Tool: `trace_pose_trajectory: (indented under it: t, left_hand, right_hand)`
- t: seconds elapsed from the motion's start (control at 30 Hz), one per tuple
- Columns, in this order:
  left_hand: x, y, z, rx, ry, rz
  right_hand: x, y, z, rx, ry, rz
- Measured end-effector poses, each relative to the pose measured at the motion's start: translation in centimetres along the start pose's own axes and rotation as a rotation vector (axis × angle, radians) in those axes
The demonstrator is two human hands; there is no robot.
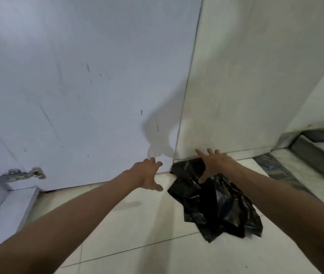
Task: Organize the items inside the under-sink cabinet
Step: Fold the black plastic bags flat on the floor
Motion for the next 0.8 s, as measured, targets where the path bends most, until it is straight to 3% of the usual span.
trace_pose_trajectory:
  t: [0.17,0.37,0.6,0.7,0.8]
  left_hand:
    - [3.5,-6.8,-7.8,0.075,-0.063,0.105]
    - [8.1,-12.4,-13.0,0.146,-0.175,0.203]
    - [13.0,-15.5,-12.4,0.106,-0.23,0.415]
    - [12.9,-16.4,-11.9,0.165,-0.15,0.331]
    - [12.5,-16.6,-12.1,0.279,-0.083,0.16]
  right_hand:
    - [7.8,0.1,-4.7,0.05,-0.121,0.2]
    - [15.8,-1.0,-3.4,-0.021,-0.196,0.34]
    - [18.7,-2.0,-2.5,-0.058,-0.171,0.268]
    - [17.1,-1.1,-3.0,-0.052,-0.196,0.053]
    - [15.5,-0.1,-3.0,-0.007,-0.258,0.027]
Point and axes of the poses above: each hand's wrist, its own y-axis away from the middle knuckle, its own x-axis out of the palm, z = x × y, the point moved 4 cm from there along -y, towards the middle knuckle, and after that the axes turned 13 degrees about y, right-handed, at the moved point
